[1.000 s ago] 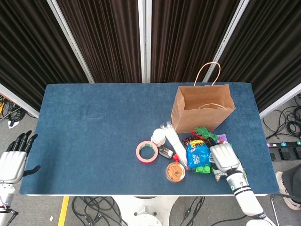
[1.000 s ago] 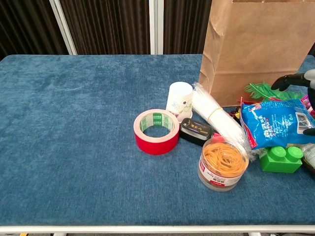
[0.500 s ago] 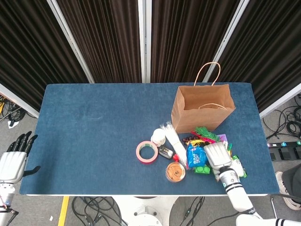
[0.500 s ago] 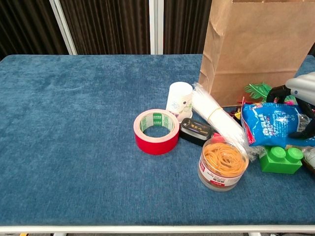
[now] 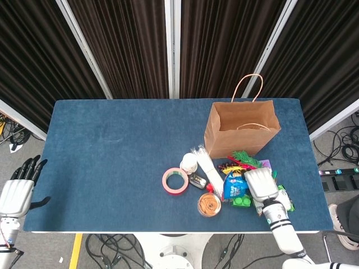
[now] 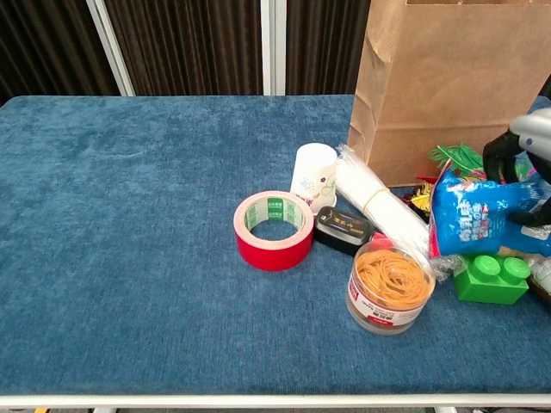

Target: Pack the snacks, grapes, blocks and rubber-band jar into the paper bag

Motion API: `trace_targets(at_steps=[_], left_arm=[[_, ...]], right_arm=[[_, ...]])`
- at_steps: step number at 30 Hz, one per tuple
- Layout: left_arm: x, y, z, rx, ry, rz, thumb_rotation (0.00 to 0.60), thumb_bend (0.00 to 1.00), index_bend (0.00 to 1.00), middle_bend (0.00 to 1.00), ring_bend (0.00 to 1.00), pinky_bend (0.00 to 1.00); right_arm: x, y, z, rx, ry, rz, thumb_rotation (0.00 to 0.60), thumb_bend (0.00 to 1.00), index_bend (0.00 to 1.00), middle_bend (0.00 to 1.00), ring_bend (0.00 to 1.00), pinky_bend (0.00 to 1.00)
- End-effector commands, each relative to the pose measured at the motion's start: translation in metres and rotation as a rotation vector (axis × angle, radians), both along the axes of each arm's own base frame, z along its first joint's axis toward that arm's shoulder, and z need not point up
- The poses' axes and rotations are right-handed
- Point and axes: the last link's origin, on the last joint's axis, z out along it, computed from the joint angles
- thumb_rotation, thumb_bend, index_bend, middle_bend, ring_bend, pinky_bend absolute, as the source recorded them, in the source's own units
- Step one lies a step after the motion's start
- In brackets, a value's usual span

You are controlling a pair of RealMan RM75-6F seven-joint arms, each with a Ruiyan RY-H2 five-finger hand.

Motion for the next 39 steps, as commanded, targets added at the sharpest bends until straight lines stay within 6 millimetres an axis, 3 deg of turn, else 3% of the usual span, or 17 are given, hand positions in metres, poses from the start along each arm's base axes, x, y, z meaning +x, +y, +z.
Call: trace_targets(at_steps=[1, 6, 11, 24, 33, 39], left_arm=[[0.001, 0.000, 0.000, -0.001, 0.000, -0.001, 0.600, 0.11, 0.12, 0.13, 0.02, 0.21], [0.003, 0.000, -0.002, -0.006, -0.006, -0.008, 0.600, 0.11, 0.12, 0.13, 0.02, 0.21], [0.004, -0.001, -0.003, -0.005, -0.005, -0.014, 0.600, 0.11, 0.12, 0.13, 0.02, 0.21], [0.012, 0.004, -0.004, -0.008, -0.013, -0.037, 0.600, 0.11, 0.12, 0.13, 0.02, 0.21], [0.013, 0.004, -0.003, -0.005, -0.008, -0.041, 0.600, 0.11, 0.12, 0.13, 0.02, 0.21], [0.007, 0.000, -0.002, 0.000, -0.007, -0.028, 0.600, 0.11, 0.12, 0.13, 0.02, 0.21]], right_arm=[[0.010, 0.004, 0.015, -0.033, -0.031, 0.032, 0.600, 0.19, 0.66, 0.59, 0.68, 0.70], [0.022, 0.011, 0.035, -0.092, -0.076, 0.092, 0.600, 0.21, 0.70, 0.63, 0.71, 0.71], [0.023, 0.015, 0.039, -0.101, -0.078, 0.122, 0.600, 0.24, 0.73, 0.65, 0.72, 0.71], [0.125, 0.031, 0.116, -0.297, -0.168, 0.428, 0.600, 0.24, 0.76, 0.66, 0.72, 0.71], [0.195, -0.013, 0.158, -0.522, -0.151, 0.576, 0.600, 0.25, 0.77, 0.68, 0.72, 0.71], [0.222, -0.050, 0.169, -0.630, -0.072, 0.563, 0.600, 0.25, 0.77, 0.68, 0.72, 0.71]])
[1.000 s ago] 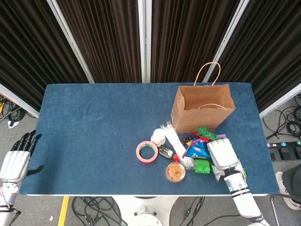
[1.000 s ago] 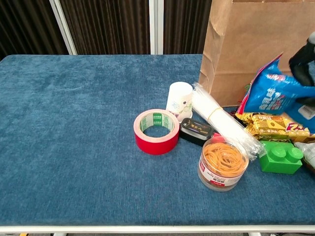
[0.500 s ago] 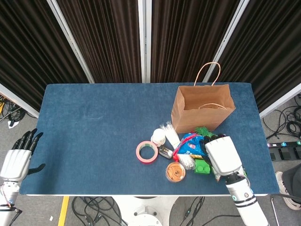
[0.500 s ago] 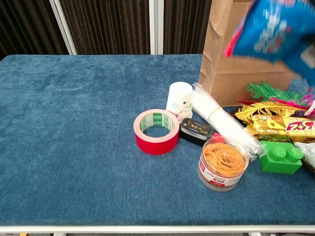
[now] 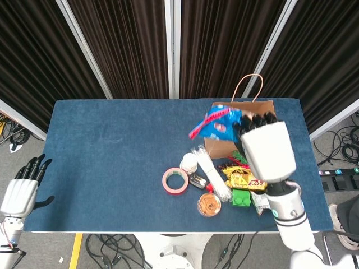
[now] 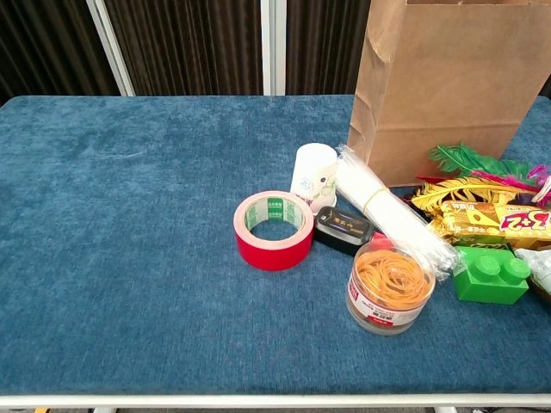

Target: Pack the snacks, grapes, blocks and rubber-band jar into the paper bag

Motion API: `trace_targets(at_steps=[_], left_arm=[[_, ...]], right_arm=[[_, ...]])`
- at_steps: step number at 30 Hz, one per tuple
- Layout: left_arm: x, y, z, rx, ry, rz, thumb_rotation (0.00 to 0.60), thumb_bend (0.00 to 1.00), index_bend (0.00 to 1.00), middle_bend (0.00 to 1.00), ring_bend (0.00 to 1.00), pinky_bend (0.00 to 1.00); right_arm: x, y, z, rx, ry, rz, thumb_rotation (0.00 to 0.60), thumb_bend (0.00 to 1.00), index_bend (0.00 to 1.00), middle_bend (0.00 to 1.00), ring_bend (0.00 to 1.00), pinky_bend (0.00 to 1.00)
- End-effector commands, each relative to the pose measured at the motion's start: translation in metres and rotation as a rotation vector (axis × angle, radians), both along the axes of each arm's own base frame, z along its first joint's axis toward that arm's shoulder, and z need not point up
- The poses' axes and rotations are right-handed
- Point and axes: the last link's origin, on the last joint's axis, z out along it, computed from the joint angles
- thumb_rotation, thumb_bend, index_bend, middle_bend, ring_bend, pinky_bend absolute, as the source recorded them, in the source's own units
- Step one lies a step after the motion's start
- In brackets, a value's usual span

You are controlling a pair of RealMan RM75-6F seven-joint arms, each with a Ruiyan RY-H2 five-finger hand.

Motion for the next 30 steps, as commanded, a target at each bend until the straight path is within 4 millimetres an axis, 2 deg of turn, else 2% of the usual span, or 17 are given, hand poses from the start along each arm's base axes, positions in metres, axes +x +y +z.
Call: trace_targets(at_steps=[1, 7, 15, 24, 30], left_arm=[[-0.003, 0.000, 0.000, -0.001, 0.000, 0.009, 0.600, 0.11, 0.12, 0.13, 0.02, 0.21], [-0.007, 0.001, 0.001, -0.003, 0.002, 0.016, 0.600, 0.11, 0.12, 0.13, 0.02, 0.21], [-0.013, 0.002, 0.000, -0.011, 0.006, 0.031, 0.600, 0.11, 0.12, 0.13, 0.02, 0.21], [-0.018, 0.001, -0.003, -0.019, 0.011, 0.042, 0.600, 0.11, 0.12, 0.13, 0.02, 0.21], [-0.022, 0.000, -0.003, -0.023, 0.012, 0.049, 0.600, 0.11, 0.12, 0.13, 0.02, 0.21]], right_arm=[[0.022, -0.030, 0.008, -0.103, 0.038, -0.031, 0.600, 0.25, 0.77, 0.68, 0.72, 0.71], [0.017, -0.062, 0.010, -0.151, 0.047, -0.097, 0.600, 0.25, 0.77, 0.68, 0.72, 0.71], [-0.008, -0.094, 0.004, -0.191, 0.086, -0.168, 0.600, 0.25, 0.77, 0.67, 0.72, 0.71], [-0.037, -0.120, -0.013, -0.173, 0.108, -0.234, 0.600, 0.25, 0.77, 0.67, 0.72, 0.71], [-0.050, -0.127, -0.028, -0.151, 0.121, -0.251, 0.600, 0.25, 0.77, 0.67, 0.72, 0.71]])
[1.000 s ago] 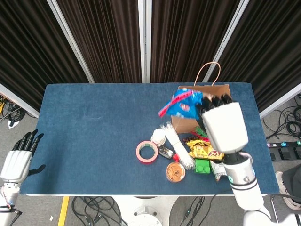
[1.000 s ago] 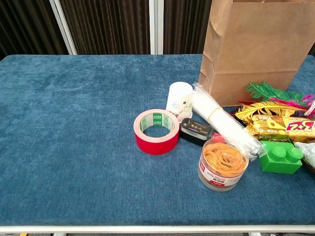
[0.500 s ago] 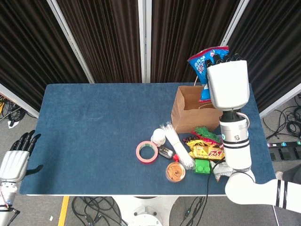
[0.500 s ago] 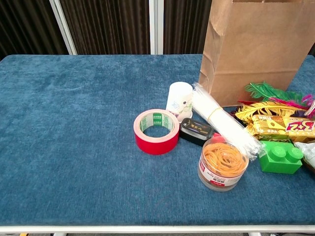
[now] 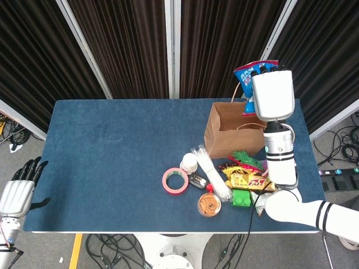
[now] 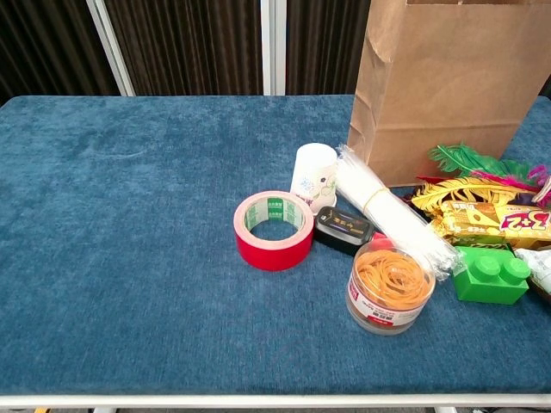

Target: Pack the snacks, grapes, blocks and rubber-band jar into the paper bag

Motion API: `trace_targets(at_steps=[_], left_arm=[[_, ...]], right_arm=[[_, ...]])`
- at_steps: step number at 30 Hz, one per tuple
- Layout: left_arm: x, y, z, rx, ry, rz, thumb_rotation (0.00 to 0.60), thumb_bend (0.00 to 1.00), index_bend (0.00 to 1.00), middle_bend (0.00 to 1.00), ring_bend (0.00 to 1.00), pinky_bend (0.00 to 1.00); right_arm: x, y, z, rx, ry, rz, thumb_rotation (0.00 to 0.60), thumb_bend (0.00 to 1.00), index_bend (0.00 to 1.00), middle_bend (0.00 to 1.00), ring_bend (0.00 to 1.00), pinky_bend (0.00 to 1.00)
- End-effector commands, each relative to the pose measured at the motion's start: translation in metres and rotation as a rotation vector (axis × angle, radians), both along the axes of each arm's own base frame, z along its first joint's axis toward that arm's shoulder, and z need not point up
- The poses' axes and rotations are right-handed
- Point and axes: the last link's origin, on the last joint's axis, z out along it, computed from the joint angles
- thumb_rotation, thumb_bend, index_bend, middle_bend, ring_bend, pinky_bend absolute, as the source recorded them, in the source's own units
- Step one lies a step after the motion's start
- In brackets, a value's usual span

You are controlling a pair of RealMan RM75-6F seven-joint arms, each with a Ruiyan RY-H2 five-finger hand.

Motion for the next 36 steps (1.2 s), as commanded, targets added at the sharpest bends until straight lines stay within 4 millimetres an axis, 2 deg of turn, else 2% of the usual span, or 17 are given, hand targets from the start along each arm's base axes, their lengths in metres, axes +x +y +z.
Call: trace_targets(at_steps=[1, 19, 22, 24, 26, 31, 36], left_arm=[[-0.001, 0.000, 0.000, -0.002, 0.000, 0.000, 0.600, 0.11, 0.12, 0.13, 0.02, 0.21], [-0.006, -0.002, 0.002, 0.004, 0.007, 0.016, 0.600, 0.11, 0.12, 0.13, 0.02, 0.21], [-0.007, -0.003, 0.002, 0.005, 0.007, 0.017, 0.600, 0.11, 0.12, 0.13, 0.02, 0.21], [-0.007, -0.003, 0.002, 0.004, 0.007, 0.016, 0.600, 0.11, 0.12, 0.13, 0.02, 0.21], [-0.007, -0.002, 0.002, 0.003, 0.006, 0.015, 0.600, 0.11, 0.12, 0.13, 0.02, 0.21], [-0.008, -0.003, 0.001, 0.001, 0.003, 0.016, 0.600, 0.11, 0.12, 0.13, 0.02, 0.21], [-0.007, -0.002, 0.001, 0.004, 0.000, 0.012, 0.600, 0.11, 0.12, 0.13, 0.02, 0.21]], right_arm=[[-0.005, -0.003, -0.009, 0.017, 0.003, -0.007, 0.600, 0.25, 0.77, 0.67, 0.72, 0.71], [-0.029, -0.005, -0.035, 0.064, 0.023, -0.055, 0.600, 0.23, 0.77, 0.67, 0.71, 0.71], [-0.031, -0.005, -0.038, 0.080, 0.035, -0.060, 0.600, 0.16, 0.72, 0.65, 0.71, 0.71], [-0.032, -0.005, -0.038, 0.098, 0.036, -0.067, 0.600, 0.05, 0.59, 0.56, 0.70, 0.71], [-0.032, -0.004, -0.036, 0.110, 0.027, -0.066, 0.600, 0.00, 0.51, 0.48, 0.70, 0.71], [-0.031, -0.003, -0.033, 0.121, 0.023, -0.061, 0.600, 0.00, 0.40, 0.36, 0.69, 0.71], [-0.028, 0.000, -0.029, 0.123, 0.012, -0.047, 0.600, 0.00, 0.38, 0.34, 0.68, 0.71]])
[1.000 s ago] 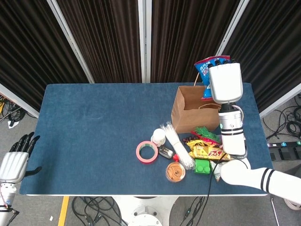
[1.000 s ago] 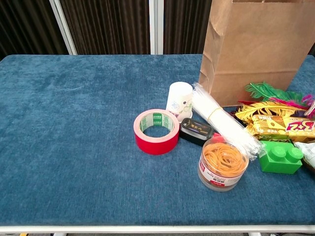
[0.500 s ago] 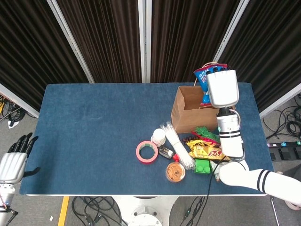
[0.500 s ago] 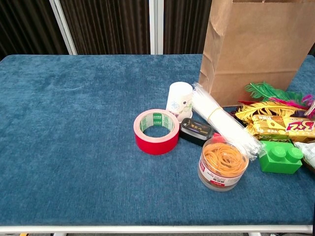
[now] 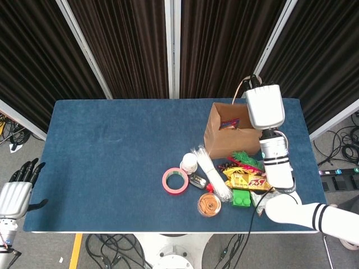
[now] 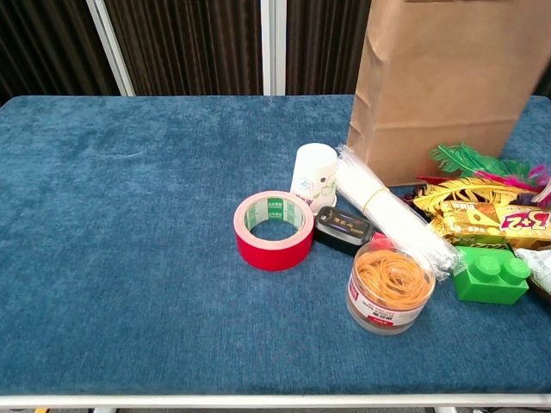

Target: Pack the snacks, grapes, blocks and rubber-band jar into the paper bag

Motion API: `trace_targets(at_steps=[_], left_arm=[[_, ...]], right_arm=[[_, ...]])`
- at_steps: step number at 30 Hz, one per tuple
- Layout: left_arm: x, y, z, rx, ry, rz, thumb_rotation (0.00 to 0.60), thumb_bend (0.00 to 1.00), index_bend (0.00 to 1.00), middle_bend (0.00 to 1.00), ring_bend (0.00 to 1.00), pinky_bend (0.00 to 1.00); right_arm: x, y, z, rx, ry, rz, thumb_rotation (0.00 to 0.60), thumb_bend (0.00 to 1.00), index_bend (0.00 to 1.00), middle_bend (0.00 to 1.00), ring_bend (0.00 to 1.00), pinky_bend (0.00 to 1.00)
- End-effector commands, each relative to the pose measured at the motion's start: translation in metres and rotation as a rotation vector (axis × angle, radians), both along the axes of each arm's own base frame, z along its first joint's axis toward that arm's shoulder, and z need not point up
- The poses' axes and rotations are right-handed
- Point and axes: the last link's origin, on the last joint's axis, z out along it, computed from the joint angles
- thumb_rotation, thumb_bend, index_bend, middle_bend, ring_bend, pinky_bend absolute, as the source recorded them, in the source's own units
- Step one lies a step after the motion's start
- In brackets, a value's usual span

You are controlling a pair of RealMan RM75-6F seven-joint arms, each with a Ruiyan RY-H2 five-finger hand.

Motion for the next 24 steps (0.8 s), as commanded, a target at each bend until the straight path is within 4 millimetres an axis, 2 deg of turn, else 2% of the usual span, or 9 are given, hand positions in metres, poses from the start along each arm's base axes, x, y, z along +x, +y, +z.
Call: trace_targets(at_steps=[1, 7, 11, 15, 17, 20, 24], left_arm=[[0.000, 0.000, 0.000, 0.002, -0.002, -0.002, 0.600, 0.11, 0.12, 0.13, 0.02, 0.21], [0.001, 0.000, 0.001, 0.007, -0.006, -0.004, 0.600, 0.11, 0.12, 0.13, 0.02, 0.21], [0.001, 0.001, 0.002, 0.013, -0.009, -0.002, 0.600, 0.11, 0.12, 0.13, 0.02, 0.21], [0.002, 0.001, 0.003, 0.016, -0.013, -0.004, 0.600, 0.11, 0.12, 0.13, 0.02, 0.21], [0.003, 0.001, 0.003, 0.018, -0.015, -0.007, 0.600, 0.11, 0.12, 0.13, 0.02, 0.21], [0.005, 0.000, 0.002, 0.017, -0.021, -0.011, 0.600, 0.11, 0.12, 0.13, 0.02, 0.21], [0.006, -0.004, 0.000, 0.008, -0.024, -0.014, 0.600, 0.11, 0.12, 0.13, 0.02, 0.21]], right_arm=[[0.003, 0.002, 0.003, -0.004, -0.010, 0.014, 0.600, 0.00, 0.37, 0.33, 0.68, 0.71], [0.026, 0.024, 0.016, -0.007, -0.126, 0.151, 0.600, 0.00, 0.37, 0.33, 0.68, 0.72], [0.054, 0.060, 0.028, 0.024, -0.257, 0.367, 0.600, 0.00, 0.36, 0.34, 0.68, 0.73], [0.065, 0.102, 0.033, 0.084, -0.310, 0.560, 0.600, 0.00, 0.36, 0.34, 0.68, 0.73], [0.059, 0.121, 0.029, 0.110, -0.263, 0.603, 0.600, 0.00, 0.36, 0.35, 0.68, 0.73], [0.034, 0.149, 0.015, 0.166, -0.154, 0.599, 0.600, 0.00, 0.36, 0.38, 0.68, 0.73], [-0.026, 0.176, -0.007, 0.279, -0.049, 0.377, 0.600, 0.00, 0.36, 0.39, 0.70, 0.75]])
